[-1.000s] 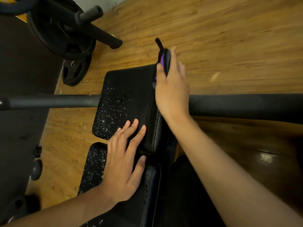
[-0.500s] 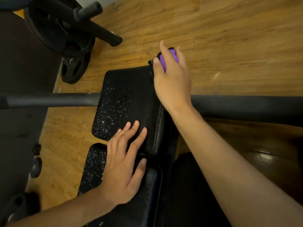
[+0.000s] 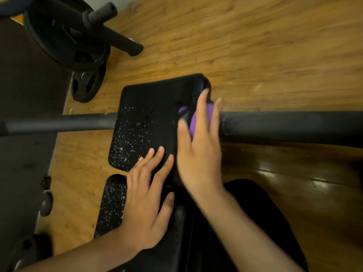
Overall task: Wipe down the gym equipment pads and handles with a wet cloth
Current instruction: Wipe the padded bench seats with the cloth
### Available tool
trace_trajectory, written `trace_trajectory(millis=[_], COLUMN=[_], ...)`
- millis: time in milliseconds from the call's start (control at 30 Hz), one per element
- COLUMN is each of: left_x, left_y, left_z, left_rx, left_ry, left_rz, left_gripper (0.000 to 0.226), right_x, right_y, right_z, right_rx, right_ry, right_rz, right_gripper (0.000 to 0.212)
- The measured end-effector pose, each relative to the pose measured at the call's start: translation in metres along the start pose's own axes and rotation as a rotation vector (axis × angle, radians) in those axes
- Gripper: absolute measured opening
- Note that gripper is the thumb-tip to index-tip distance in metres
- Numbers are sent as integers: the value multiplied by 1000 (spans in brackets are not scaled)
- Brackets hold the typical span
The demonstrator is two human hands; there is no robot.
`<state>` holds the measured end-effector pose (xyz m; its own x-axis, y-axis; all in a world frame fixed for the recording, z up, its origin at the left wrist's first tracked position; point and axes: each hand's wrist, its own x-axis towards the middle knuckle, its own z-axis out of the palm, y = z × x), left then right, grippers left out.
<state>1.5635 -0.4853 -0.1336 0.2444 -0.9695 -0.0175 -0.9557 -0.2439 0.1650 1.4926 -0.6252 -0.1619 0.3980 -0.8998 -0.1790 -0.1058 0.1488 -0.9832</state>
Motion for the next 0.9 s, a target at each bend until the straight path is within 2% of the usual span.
trace_trajectory(millis=[100, 200, 333, 433, 500, 633, 767, 833, 900], left_x=[1, 1, -1, -3, -4, -1, -2, -3, -3], left_y=[1, -1, -1, -2, -1, 2, 1, 2, 3], left_z=[-1, -3, -3, -2, -1, -3, -1, -1, -2], left_rx=[8, 9, -1, -31, -42, -30, -14, -16, -9], left_ry=[-6, -12, -10, -7, -8, -9, 4, 8, 11], left_rz=[-6, -6, -8, -21, -33, -23, -26, -22, -23], left_gripper=[62, 62, 62, 60, 59, 62, 60, 59, 60], right_x=[86, 100, 2, -76, -88, -28, 72, 90, 70], right_y=[-10, -18, -2, 2, 2, 2, -15, -17, -12], right_z=[-14, -11, 6, 11, 11, 6, -4, -11, -16], right_rx=[32, 46, 24, 35, 27, 27, -4, -25, -27], right_ry=[-70, -49, 88, 16, -2, 57, 1, -14, -53], right_rz=[69, 56, 2, 54, 91, 34, 70, 38, 31], right_gripper=[61, 51, 60, 59, 61, 65, 60, 55, 57])
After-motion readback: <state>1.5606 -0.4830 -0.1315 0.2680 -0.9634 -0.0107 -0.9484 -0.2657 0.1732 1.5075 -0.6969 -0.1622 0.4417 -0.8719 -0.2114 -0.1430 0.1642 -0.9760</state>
